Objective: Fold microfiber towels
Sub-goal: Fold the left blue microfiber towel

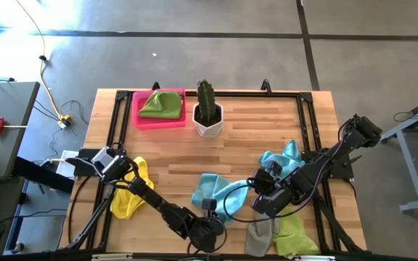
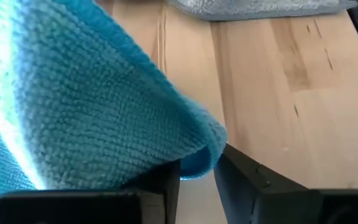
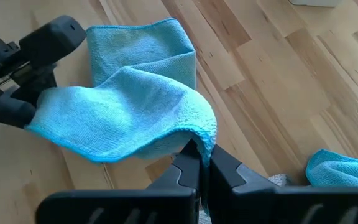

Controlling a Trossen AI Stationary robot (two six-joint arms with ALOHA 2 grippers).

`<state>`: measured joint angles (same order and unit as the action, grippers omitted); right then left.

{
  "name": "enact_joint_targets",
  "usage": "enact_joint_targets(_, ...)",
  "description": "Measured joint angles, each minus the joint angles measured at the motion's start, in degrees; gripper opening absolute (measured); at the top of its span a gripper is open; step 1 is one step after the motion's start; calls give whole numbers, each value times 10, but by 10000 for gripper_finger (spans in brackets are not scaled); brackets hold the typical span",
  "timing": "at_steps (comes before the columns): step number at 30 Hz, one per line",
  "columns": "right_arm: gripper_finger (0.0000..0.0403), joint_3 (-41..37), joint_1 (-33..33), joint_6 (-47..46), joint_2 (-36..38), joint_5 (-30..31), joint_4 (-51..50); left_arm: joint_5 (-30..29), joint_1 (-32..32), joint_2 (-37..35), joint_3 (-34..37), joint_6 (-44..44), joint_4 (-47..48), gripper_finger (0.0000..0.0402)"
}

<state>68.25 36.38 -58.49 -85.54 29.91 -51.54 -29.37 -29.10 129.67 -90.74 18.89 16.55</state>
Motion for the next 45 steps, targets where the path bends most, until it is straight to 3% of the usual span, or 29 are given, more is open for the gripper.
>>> enact_joint_targets(7,0,0,0,0,0,0,0,5,-2,-19,0,6,42,7)
enact_joint_targets(13,0,0,0,38,0,0,25,-28,-9,-86,0,39,173,3)
enact_joint_targets(20,0,1,0,204,0,6,107,-63,-23,-189,0,50,376,2)
enact_joint_targets(28,0,74,0,379,0,85,74,-110,-18,-307,0,75,578,1)
enact_joint_targets(34,0,127,-13,472,0,115,27,-188,1,-376,0,12,634,1)
enact_joint_targets(36,0,131,-28,483,0,98,12,-203,8,-395,0,-6,632,1)
enact_joint_targets(39,0,131,-57,468,0,9,1,-203,20,-414,0,-15,632,0)
enact_joint_targets(43,0,131,-87,483,1,-99,1,-98,30,-429,0,-35,630,0)
enact_joint_targets(45,0,131,-95,501,4,-69,2,-76,36,-429,0,-50,632,0)
